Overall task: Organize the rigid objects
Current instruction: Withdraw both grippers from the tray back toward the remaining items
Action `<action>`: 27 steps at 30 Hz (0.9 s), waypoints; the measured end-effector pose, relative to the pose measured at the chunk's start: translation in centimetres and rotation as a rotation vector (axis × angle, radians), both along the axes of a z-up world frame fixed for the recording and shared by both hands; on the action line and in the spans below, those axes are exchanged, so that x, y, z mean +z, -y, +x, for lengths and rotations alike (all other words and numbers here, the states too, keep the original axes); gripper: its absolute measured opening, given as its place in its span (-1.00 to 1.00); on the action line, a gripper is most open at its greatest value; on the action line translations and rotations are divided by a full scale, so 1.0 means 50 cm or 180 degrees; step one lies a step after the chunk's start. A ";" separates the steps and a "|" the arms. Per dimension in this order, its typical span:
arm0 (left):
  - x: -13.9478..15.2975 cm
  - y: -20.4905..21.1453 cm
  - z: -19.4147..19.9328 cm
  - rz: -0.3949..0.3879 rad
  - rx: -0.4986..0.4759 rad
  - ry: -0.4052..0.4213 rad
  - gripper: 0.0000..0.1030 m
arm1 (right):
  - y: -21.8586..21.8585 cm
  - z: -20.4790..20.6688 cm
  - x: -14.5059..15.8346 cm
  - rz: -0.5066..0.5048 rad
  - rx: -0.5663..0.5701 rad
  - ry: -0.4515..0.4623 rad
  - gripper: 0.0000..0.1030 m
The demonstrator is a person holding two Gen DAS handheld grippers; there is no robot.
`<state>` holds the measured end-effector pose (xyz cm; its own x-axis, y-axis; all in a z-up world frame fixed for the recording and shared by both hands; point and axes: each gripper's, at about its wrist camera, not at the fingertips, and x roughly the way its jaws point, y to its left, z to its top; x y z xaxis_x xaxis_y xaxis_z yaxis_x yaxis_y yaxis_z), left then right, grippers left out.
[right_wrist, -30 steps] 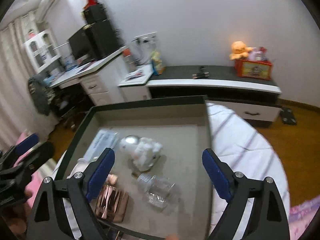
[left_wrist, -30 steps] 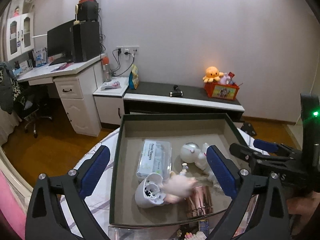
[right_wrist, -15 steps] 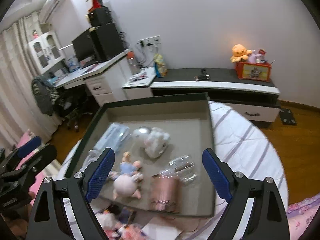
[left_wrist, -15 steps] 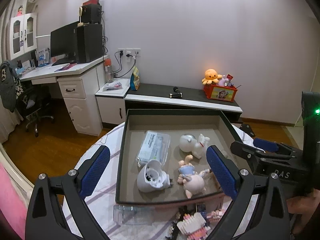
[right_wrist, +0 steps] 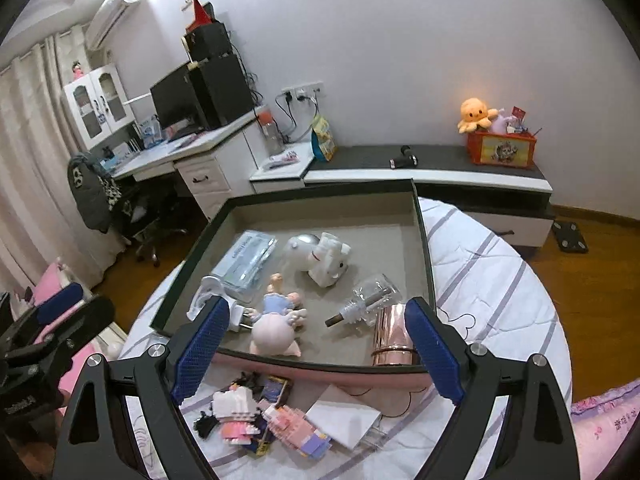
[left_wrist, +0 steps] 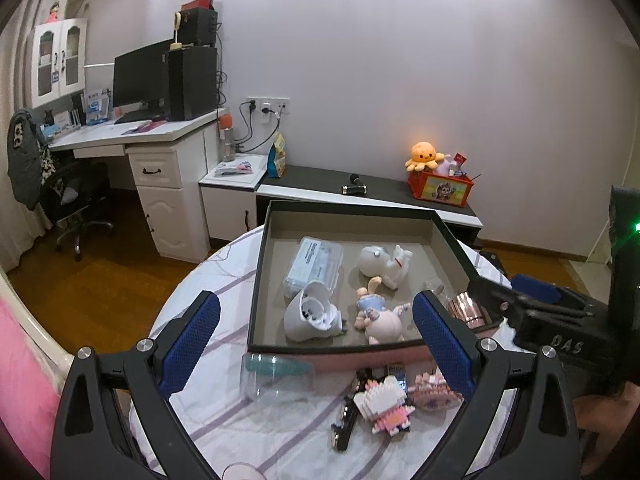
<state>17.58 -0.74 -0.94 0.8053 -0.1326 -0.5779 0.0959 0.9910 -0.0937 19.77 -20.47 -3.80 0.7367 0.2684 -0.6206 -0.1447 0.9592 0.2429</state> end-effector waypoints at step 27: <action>0.024 -0.026 -0.159 -0.0089 0.0047 0.0118 0.91 | -0.020 -0.174 0.080 -0.0278 0.0024 0.0357 0.76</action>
